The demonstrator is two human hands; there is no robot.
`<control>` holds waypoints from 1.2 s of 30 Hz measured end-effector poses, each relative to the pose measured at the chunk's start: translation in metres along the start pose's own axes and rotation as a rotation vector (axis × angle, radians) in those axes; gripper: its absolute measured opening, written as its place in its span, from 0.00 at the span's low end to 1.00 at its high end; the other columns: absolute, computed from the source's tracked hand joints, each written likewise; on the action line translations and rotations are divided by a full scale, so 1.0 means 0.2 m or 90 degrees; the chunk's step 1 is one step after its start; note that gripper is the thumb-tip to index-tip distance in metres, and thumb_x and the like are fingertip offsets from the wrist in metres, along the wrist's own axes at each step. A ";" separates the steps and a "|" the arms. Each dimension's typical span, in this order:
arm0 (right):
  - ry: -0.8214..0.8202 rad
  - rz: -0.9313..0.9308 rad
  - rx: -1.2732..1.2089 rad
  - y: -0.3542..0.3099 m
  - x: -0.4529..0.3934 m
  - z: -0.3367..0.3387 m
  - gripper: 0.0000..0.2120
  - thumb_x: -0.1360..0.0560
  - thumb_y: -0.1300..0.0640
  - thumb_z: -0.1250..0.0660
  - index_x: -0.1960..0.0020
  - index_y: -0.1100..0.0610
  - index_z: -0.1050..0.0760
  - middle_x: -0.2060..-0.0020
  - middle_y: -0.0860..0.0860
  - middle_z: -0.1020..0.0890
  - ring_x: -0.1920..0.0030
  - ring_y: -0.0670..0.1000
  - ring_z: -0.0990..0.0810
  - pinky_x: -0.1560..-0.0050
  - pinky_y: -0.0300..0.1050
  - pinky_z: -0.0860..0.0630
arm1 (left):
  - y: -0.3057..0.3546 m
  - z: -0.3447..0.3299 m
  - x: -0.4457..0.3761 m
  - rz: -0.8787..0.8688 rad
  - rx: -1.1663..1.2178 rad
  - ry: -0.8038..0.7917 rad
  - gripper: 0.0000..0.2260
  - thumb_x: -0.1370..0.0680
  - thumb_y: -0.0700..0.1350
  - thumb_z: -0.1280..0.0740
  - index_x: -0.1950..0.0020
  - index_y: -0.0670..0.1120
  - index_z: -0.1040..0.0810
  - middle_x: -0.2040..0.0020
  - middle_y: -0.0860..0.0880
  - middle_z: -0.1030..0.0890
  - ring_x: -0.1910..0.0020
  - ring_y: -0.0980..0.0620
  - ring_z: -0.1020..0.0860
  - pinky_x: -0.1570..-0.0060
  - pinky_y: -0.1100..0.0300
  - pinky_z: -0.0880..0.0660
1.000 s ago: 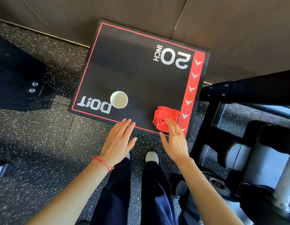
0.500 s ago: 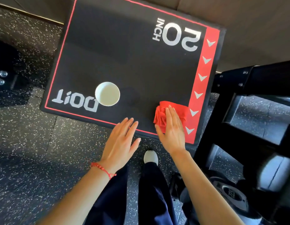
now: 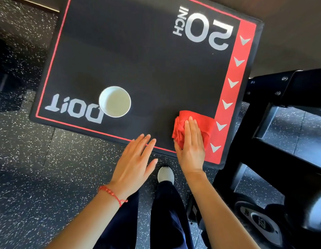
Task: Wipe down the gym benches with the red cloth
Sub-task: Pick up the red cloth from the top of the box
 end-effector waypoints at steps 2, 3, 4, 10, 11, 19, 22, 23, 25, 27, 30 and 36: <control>0.004 -0.010 -0.010 0.00 0.00 0.00 0.35 0.35 0.67 0.27 0.33 0.62 0.39 0.34 0.61 0.28 0.33 0.58 0.31 0.34 0.49 0.33 | -0.01 -0.01 0.00 -0.002 -0.005 -0.001 0.23 0.22 0.51 0.46 0.34 0.39 0.28 0.36 0.40 0.26 0.35 0.41 0.28 0.38 0.45 0.31; 0.005 -0.015 -0.014 0.00 0.00 0.01 0.36 0.36 0.67 0.27 0.33 0.62 0.39 0.34 0.61 0.28 0.34 0.59 0.30 0.34 0.49 0.33 | -0.02 -0.01 0.00 -0.002 -0.007 -0.001 0.23 0.22 0.51 0.46 0.34 0.39 0.28 0.36 0.40 0.26 0.35 0.41 0.29 0.38 0.45 0.31; 0.005 -0.019 -0.018 0.00 -0.01 0.01 0.36 0.36 0.68 0.27 0.33 0.62 0.39 0.34 0.61 0.29 0.34 0.59 0.30 0.34 0.49 0.33 | -0.02 -0.01 0.00 -0.002 -0.009 -0.001 0.23 0.22 0.51 0.46 0.34 0.39 0.28 0.36 0.40 0.26 0.35 0.41 0.29 0.38 0.46 0.31; 0.004 -0.024 -0.027 -0.01 -0.01 0.02 0.35 0.35 0.69 0.28 0.33 0.62 0.39 0.34 0.61 0.29 0.34 0.59 0.30 0.33 0.46 0.36 | -0.03 0.00 0.00 0.000 -0.018 -0.001 0.23 0.22 0.52 0.46 0.34 0.39 0.28 0.36 0.40 0.25 0.36 0.41 0.28 0.38 0.46 0.31; 0.000 -0.023 -0.024 -0.01 -0.01 0.02 0.35 0.36 0.69 0.28 0.33 0.62 0.39 0.34 0.61 0.29 0.34 0.59 0.30 0.34 0.47 0.35 | -0.03 0.00 0.00 -0.001 -0.018 0.000 0.23 0.22 0.52 0.46 0.34 0.39 0.28 0.36 0.40 0.25 0.36 0.41 0.28 0.38 0.46 0.31; 0.006 -0.028 0.027 -0.03 -0.04 0.02 0.38 0.37 0.67 0.25 0.33 0.64 0.41 0.35 0.63 0.28 0.36 0.61 0.28 0.36 0.48 0.32 | -0.03 -0.02 0.02 -0.007 -0.028 -0.006 0.23 0.22 0.52 0.46 0.35 0.39 0.27 0.37 0.40 0.25 0.36 0.41 0.27 0.39 0.46 0.31; 0.017 -0.039 0.001 -0.03 -0.06 0.05 0.39 0.42 0.69 0.24 0.35 0.63 0.38 0.37 0.63 0.26 0.41 0.61 0.23 0.45 0.52 0.24 | -0.02 -0.02 0.03 -0.009 -0.028 -0.008 0.23 0.22 0.51 0.46 0.35 0.39 0.27 0.37 0.40 0.25 0.36 0.41 0.28 0.39 0.46 0.31; 0.028 -0.047 -0.014 -0.03 -0.06 0.06 0.38 0.42 0.69 0.25 0.36 0.62 0.37 0.38 0.62 0.25 0.44 0.60 0.21 0.50 0.51 0.21 | -0.02 -0.02 0.03 -0.010 -0.027 -0.008 0.23 0.22 0.51 0.46 0.35 0.39 0.27 0.37 0.40 0.25 0.36 0.41 0.28 0.38 0.46 0.31; 0.054 -0.069 -0.040 -0.02 -0.07 0.10 0.32 0.40 0.67 0.29 0.37 0.60 0.33 0.40 0.59 0.22 0.49 0.57 0.18 0.61 0.47 0.20 | -0.02 -0.02 0.04 -0.012 -0.024 -0.008 0.23 0.22 0.51 0.47 0.34 0.39 0.27 0.37 0.40 0.25 0.36 0.41 0.28 0.38 0.46 0.31; 0.075 -0.096 -0.064 -0.02 -0.07 0.13 0.29 0.40 0.66 0.32 0.39 0.61 0.28 0.41 0.58 0.21 0.52 0.55 0.17 0.66 0.41 0.22 | -0.02 -0.02 0.05 -0.010 -0.023 -0.009 0.23 0.22 0.52 0.47 0.34 0.39 0.28 0.37 0.40 0.25 0.36 0.41 0.28 0.38 0.46 0.31; 0.056 -0.183 -0.178 0.01 -0.05 0.15 0.26 0.36 0.69 0.33 0.38 0.62 0.27 0.41 0.57 0.21 0.47 0.50 0.22 0.53 0.32 0.29 | -0.02 -0.01 0.07 -0.005 -0.018 -0.005 0.23 0.22 0.52 0.47 0.34 0.39 0.29 0.36 0.40 0.25 0.36 0.41 0.28 0.38 0.46 0.31; -0.008 -0.373 -0.379 0.00 0.02 0.16 0.26 0.33 0.68 0.34 0.38 0.49 0.25 0.67 0.43 0.22 0.70 0.40 0.29 0.63 0.33 0.28 | -0.04 -0.01 0.10 -0.001 -0.011 0.001 0.23 0.22 0.51 0.46 0.33 0.39 0.29 0.36 0.40 0.26 0.35 0.41 0.29 0.37 0.46 0.31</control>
Point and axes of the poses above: each hand's wrist, its own x-axis away from the middle knuckle, its own z-axis out of the back of the hand, y = z × x, the point moved 6 cm from there along -x, towards the middle knuckle
